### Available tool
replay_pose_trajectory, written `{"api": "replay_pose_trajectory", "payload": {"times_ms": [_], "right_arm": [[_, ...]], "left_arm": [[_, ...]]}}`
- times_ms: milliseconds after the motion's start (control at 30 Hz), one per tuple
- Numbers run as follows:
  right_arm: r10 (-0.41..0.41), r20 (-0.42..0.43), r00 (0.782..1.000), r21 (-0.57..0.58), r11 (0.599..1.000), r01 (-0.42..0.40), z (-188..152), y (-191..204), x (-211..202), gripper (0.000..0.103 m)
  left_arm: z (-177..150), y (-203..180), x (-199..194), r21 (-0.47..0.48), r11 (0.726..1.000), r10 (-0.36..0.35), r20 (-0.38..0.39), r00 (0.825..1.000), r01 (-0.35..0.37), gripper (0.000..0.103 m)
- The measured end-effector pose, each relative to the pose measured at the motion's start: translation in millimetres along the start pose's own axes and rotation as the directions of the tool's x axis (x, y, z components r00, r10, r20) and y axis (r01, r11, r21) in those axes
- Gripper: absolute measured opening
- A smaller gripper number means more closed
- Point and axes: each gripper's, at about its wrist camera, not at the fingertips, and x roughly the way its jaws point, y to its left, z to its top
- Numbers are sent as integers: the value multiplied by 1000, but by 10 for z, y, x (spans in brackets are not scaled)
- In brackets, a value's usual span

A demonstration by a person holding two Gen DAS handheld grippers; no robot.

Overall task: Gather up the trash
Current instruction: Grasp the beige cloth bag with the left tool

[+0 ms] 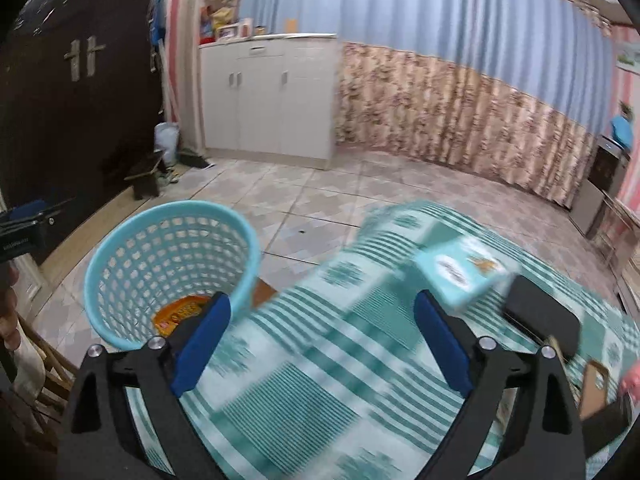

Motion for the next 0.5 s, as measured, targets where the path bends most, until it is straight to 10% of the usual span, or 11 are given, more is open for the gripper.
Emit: {"api": "replay_pose_trajectory", "payload": {"times_ms": [500], "right_arm": [[-217, -66, 974, 165, 960, 225, -866, -1515, -728, 96]], "left_arm": [[-252, -1323, -259, 93, 976, -192, -43, 980, 196, 98]]}}
